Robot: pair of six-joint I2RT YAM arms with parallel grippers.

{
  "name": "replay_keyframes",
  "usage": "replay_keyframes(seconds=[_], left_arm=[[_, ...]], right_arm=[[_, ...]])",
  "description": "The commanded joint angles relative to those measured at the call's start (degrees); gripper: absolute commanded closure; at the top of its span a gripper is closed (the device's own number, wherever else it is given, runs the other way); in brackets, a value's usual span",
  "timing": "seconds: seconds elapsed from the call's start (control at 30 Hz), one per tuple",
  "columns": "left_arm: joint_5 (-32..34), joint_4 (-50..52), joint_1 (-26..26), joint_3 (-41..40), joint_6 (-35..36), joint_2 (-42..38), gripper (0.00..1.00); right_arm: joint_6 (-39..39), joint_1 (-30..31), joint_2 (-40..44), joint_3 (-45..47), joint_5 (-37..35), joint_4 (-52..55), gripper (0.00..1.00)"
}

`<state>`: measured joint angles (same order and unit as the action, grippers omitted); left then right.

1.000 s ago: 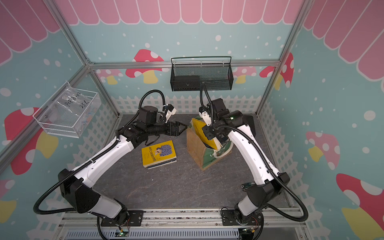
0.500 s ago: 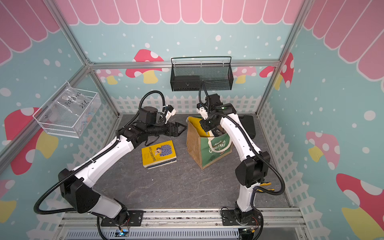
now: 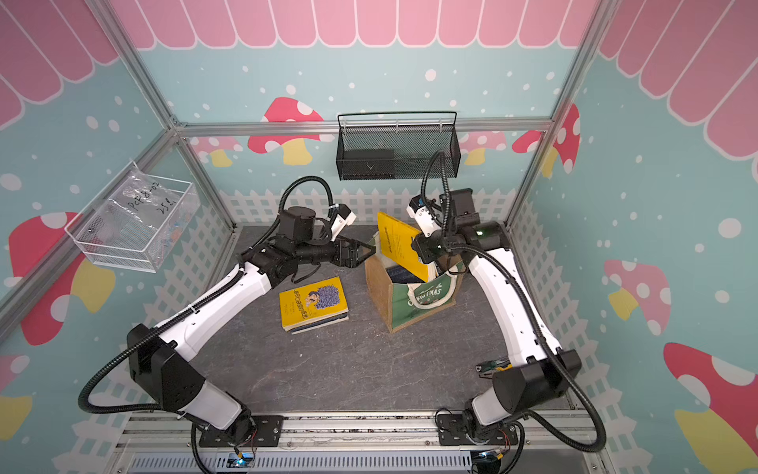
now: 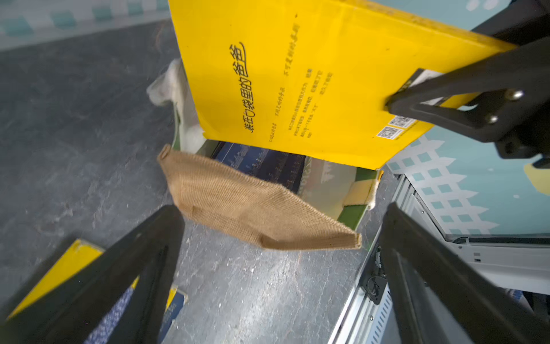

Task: Put the books into the canvas bag
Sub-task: Adjust the book.

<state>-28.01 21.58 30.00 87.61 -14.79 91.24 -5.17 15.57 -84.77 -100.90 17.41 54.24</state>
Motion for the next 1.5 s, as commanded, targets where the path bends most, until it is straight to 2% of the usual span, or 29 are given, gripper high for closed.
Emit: replay_keyframes(seconds=[0.0,0.17,0.3,0.47,0.57,0.6,0.67,0.7,0.73,0.77,0.87,0.9,0.97,1.03,1.17,1.27,1.37,1.47], left_arm=[[-6.24,-4.37,-1.09,4.83,6.18,0.16,0.01],[-13.00,-6.22,-5.55,6.38,7.57,-1.25,0.01],[-21.30,-6.25,-9.35,6.11,9.66,-4.07,0.01],[-33.52,6.73,-9.83,10.19,17.66,-5.05,0.02],[-38.40,9.33,-9.61,9.17,18.84,-6.80,0.05],[-38.52,9.88,-9.44,8.54,19.24,-7.47,0.13],[-37.44,9.91,-9.30,7.69,18.99,-8.46,0.44],[-36.50,9.96,-9.34,7.49,18.68,-8.77,0.63],[-35.43,10.00,-9.34,7.51,18.47,-9.01,0.93],[-32.92,9.89,-9.34,7.32,17.73,-9.43,1.00],[-26.70,2.08,-9.38,3.79,12.03,-11.41,1.00],[-23.46,-3.97,-9.72,1.32,7.76,-12.55,1.00],[-23.00,-17.43,-10.96,-3.69,-2.91,-13.92,1.00],[-23.67,-30.93,-12.02,-8.05,-13.12,-14.51,1.00],[-23.54,-51.63,-13.73,-15.00,-27.42,-15.39,1.00],[-23.48,-66.96,-15.46,-19.25,-38.07,-14.98,1.00],[-23.02,-73.32,-16.19,-21.21,-42.85,-14.24,1.00],[-22.80,-74.84,-16.06,-22.54,-43.61,-14.03,1.00]], right_arm=[[-3.35,-1.28,3.59,-1.74,9.85,-5.80,1.00],[-6.34,-2.73,6.05,-1.02,25.96,-5.81,1.00],[-8.24,-3.00,6.08,0.08,32.93,-5.07,1.00],[-9.68,-2.98,5.60,0.53,41.86,-5.75,1.00],[-9.52,-2.98,4.58,0.32,44.10,-6.53,1.00],[-9.44,-3.00,3.94,-0.02,45.66,-6.53,1.00],[-9.30,-3.00,2.85,-0.48,47.05,-6.69,1.00],[-9.01,-2.98,2.61,-0.38,47.01,-7.08,0.99],[-8.26,-3.00,2.74,0.01,46.80,-7.87,0.96],[-7.73,-3.00,2.98,0.70,46.75,-8.98,0.88],[-4.51,-2.98,5.43,4.86,46.54,-14.72,0.59],[-2.83,-3.00,6.61,7.13,46.20,-17.71,0.48],[0.62,-2.98,9.19,12.27,45.75,-24.20,0.35],[4.93,-3.00,11.72,18.19,45.56,-32.18,0.28],[10.99,-3.00,13.56,26.92,46.88,-43.79,0.25],[14.40,-3.00,13.50,29.91,47.84,-49.84,0.25],[18.27,-2.99,13.67,31.49,49.43,-55.60,0.28],[21.79,-3.00,13.86,32.40,48.51,-59.68,0.42]])
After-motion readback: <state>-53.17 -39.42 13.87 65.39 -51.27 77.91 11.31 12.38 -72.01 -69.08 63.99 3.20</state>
